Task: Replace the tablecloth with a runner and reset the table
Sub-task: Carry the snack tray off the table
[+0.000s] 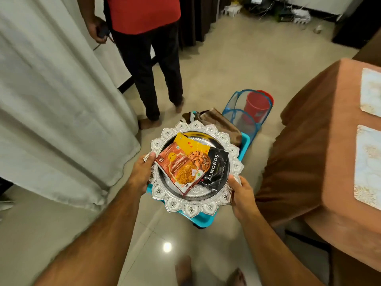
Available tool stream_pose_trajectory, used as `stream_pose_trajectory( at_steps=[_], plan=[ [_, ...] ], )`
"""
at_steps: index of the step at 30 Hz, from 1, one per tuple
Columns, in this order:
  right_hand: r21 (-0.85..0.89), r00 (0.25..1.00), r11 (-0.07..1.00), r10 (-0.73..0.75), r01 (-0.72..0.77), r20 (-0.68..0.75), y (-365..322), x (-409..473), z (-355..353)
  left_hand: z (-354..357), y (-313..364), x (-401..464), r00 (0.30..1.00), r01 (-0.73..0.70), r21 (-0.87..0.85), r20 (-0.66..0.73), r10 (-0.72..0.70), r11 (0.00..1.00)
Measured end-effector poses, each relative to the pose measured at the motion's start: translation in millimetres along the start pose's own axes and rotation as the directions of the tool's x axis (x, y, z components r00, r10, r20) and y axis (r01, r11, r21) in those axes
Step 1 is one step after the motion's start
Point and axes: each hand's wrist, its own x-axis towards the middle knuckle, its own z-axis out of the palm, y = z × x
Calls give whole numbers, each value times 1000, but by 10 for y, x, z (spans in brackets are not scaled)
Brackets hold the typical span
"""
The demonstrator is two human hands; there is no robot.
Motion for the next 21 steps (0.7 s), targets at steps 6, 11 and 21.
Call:
stream_pose_trajectory(
  at_steps=[6,11,21],
  plan=[
    [-6,997,997,74,-74,-17,543,284,-33,-118,-476,309,998,55,45,-10,-55,997],
    [-18,996,996,91,-91,-27,762,441,-67,-166,-735,507,998,57,31,-5,-57,998],
    [0,994,996,92,-93,-50,844,659,-34,-120,-879,781,996,87,49,2,-87,995]
  ],
)
